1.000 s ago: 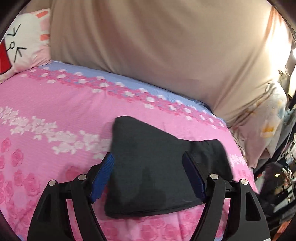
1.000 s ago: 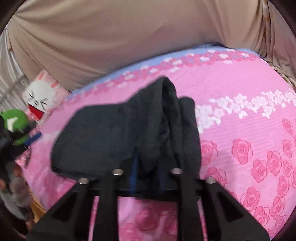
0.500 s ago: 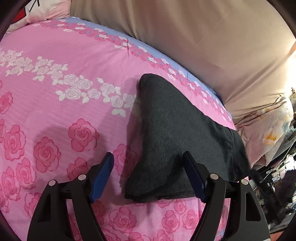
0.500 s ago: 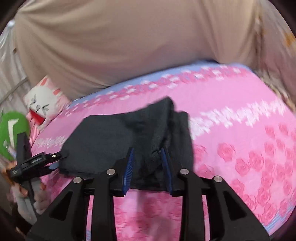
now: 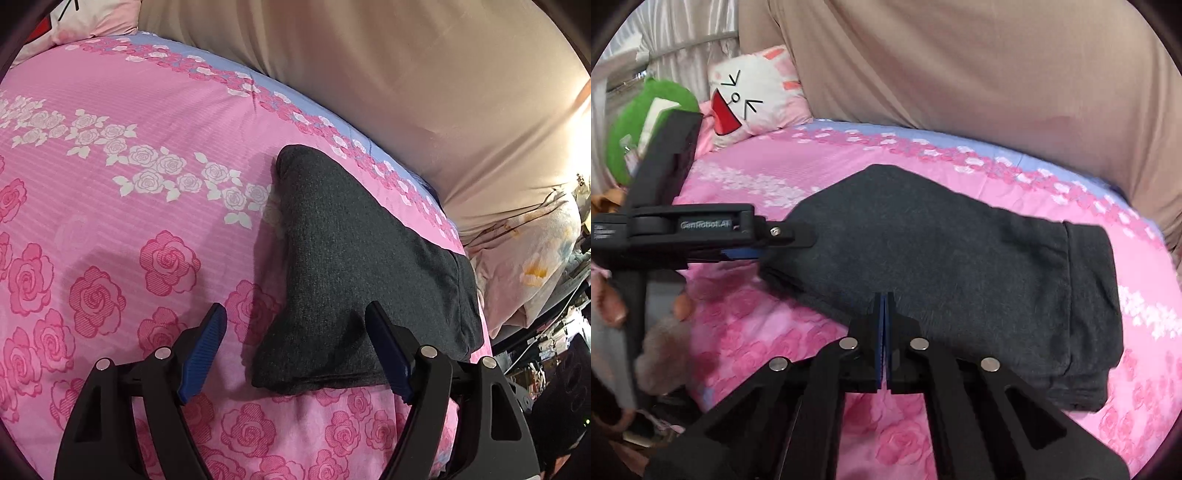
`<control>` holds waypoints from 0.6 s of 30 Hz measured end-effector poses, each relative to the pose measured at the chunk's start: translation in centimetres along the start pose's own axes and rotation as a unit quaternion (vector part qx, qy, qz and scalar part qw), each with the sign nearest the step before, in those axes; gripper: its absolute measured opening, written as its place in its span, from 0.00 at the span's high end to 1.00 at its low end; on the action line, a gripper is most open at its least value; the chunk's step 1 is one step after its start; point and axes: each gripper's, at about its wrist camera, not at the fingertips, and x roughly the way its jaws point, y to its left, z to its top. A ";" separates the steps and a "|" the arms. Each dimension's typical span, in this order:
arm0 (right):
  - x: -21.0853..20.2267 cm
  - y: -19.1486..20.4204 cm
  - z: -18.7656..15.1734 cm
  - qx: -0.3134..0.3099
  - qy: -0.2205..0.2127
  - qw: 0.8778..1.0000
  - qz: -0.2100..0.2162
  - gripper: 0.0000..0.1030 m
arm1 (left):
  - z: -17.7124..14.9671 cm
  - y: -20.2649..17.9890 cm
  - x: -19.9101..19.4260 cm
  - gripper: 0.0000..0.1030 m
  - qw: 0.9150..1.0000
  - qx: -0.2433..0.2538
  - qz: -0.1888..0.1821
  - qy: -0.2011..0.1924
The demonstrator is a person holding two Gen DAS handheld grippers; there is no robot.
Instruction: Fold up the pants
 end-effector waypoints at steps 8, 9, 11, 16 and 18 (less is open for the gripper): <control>-7.0 1.0 -4.6 -0.050 -0.005 0.998 0.042 0.26 | 0.6 0.1 0.4 0.25 1.000 -0.024 -0.017 -0.001; -8.4 -0.8 -3.9 -0.029 -0.052 0.998 -0.020 0.05 | 0.8 0.1 0.6 0.25 0.999 -0.033 -0.024 0.001; -9.4 -4.2 -2.7 0.011 -0.094 0.991 -0.094 0.04 | 1.1 0.1 1.1 0.25 0.998 -0.049 -0.039 0.007; -4.8 -14.2 -2.2 0.179 -0.051 0.976 -0.112 0.04 | 1.3 -0.7 2.5 0.80 0.995 -0.047 -0.083 0.035; -2.3 -16.0 -2.5 0.220 -0.016 0.972 -0.081 0.82 | 2.4 -0.8 1.2 0.92 0.993 -0.046 -0.103 0.015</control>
